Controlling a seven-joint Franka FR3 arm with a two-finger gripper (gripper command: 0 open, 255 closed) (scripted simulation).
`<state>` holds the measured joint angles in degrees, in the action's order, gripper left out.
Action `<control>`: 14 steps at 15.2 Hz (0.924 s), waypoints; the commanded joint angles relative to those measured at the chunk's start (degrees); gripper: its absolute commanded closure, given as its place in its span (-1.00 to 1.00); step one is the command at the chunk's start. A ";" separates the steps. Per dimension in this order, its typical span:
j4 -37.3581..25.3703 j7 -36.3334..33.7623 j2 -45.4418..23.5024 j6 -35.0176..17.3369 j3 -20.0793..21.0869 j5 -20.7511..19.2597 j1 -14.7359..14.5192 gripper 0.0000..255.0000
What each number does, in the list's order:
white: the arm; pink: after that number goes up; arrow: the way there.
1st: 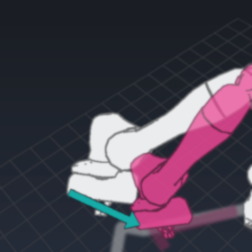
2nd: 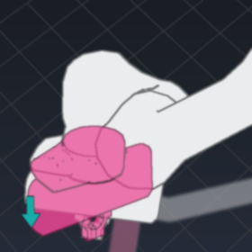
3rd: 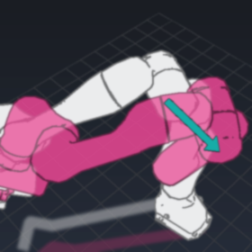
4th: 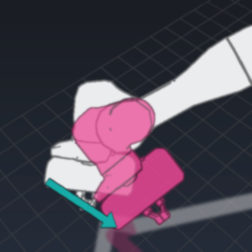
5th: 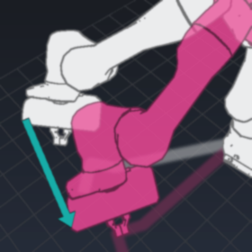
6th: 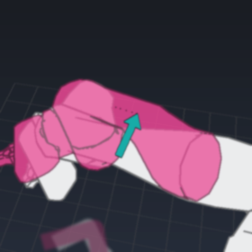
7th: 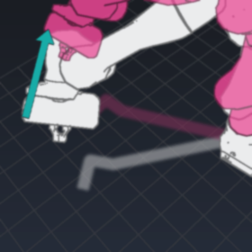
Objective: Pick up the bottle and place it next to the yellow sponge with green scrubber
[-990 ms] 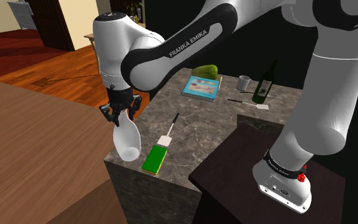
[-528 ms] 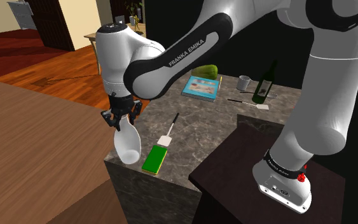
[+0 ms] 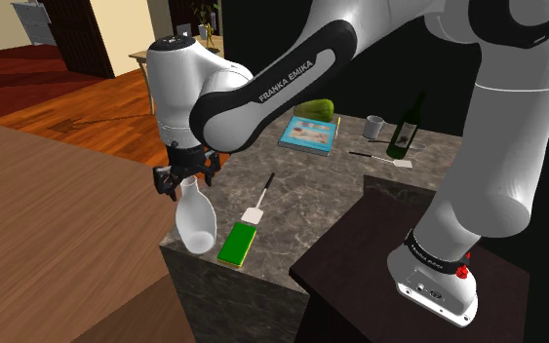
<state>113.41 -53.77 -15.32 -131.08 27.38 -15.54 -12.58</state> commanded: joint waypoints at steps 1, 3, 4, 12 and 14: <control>0.00 0.00 0.00 0.00 0.00 0.00 0.00 -1.00; -0.43 0.60 1.24 1.49 0.37 0.94 0.21 -1.00; -0.95 1.18 2.42 3.01 0.70 1.83 0.40 -1.00; -2.09 2.14 4.39 5.79 1.16 3.31 0.64 -1.00; -2.09 2.14 4.39 5.79 1.16 3.31 0.64 -1.00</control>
